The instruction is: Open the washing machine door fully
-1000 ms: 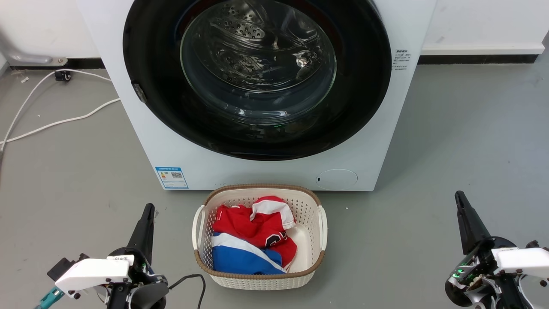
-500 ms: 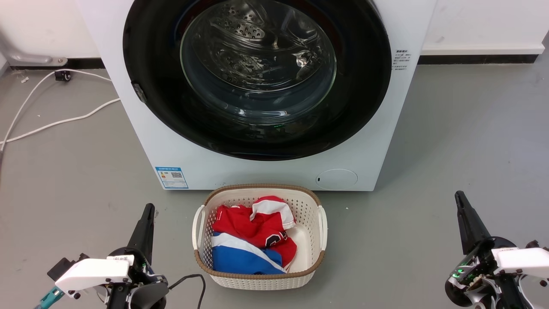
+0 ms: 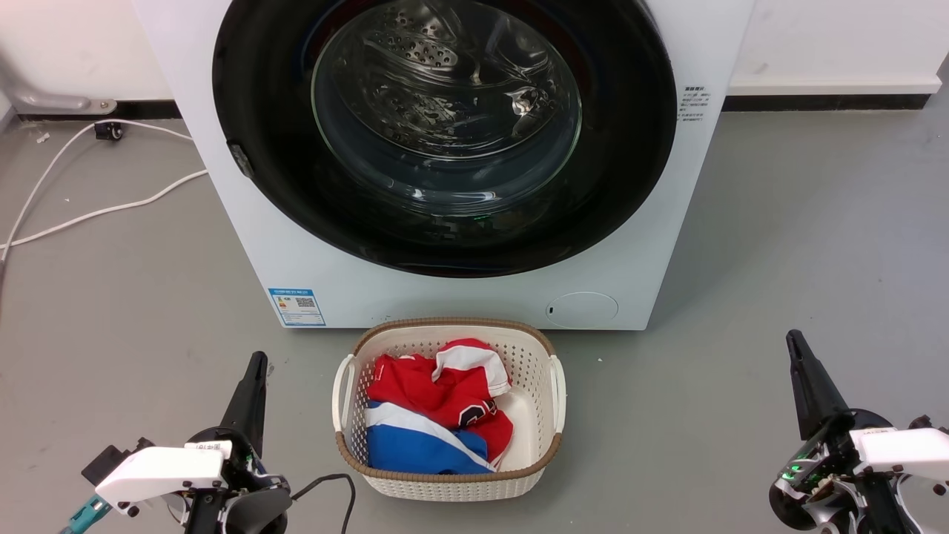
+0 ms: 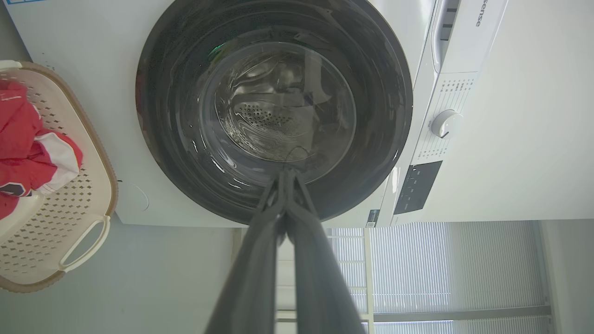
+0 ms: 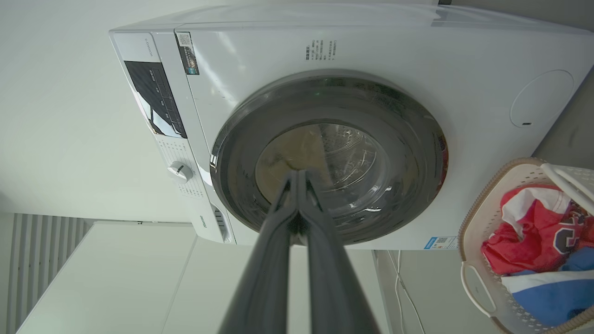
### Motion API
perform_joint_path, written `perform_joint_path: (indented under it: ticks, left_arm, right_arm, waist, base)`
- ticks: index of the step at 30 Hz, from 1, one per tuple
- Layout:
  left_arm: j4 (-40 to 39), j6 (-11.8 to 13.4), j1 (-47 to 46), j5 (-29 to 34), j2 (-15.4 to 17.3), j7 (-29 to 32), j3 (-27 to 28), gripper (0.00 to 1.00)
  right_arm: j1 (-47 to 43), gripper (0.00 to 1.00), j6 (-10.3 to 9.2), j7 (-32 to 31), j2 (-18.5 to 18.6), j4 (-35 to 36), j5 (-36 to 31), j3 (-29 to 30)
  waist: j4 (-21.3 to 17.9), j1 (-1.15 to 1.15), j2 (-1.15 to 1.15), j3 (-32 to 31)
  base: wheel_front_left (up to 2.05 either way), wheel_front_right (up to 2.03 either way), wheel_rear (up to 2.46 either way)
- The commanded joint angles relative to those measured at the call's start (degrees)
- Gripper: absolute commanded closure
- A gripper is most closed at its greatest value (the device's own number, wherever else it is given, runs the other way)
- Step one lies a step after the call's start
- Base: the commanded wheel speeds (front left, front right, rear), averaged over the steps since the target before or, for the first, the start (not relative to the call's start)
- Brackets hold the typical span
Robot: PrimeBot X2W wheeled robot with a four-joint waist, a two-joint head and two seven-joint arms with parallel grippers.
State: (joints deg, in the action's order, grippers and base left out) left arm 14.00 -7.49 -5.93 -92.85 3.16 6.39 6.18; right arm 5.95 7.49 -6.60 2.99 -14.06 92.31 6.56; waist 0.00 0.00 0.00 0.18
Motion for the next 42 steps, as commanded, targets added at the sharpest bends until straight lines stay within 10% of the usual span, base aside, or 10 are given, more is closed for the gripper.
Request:
perform_joint_path:
  ticks: [1,21,22,42]
  left_arm:
    - [0.07,0.00,-0.57,0.41,-0.07,0.02,0.21,1.00]
    - [0.07,0.00,-0.58,0.31,-0.13,0.15,0.32,1.00]
    - [0.01,0.00,-0.01,0.32,-0.07,0.02,0.08,0.00]
    - [1.65,0.00,2.66,5.63,-0.35,-4.21,0.50,0.00]
  right_arm:
    - [0.57,1.00,0.00,-0.15,-0.24,-0.03,0.10,0.07]
    - [0.58,1.00,0.00,-0.16,-0.23,-0.03,0.09,0.07]
    - [0.00,0.00,0.00,0.00,-0.01,-0.01,0.00,0.01]
    - [-2.41,0.00,-0.01,4.25,-0.09,-1.66,-4.13,-0.94]
  waist:
    - [0.00,0.00,0.00,0.00]
    - [0.00,0.00,0.00,0.00]
    - [0.00,0.00,0.00,0.00]
    - [-0.06,0.00,0.00,0.12]
  base:
    - [0.00,0.00,0.00]
    - [0.00,0.00,0.00]
    - [0.00,0.00,0.00]
    - [0.00,0.00,0.00]
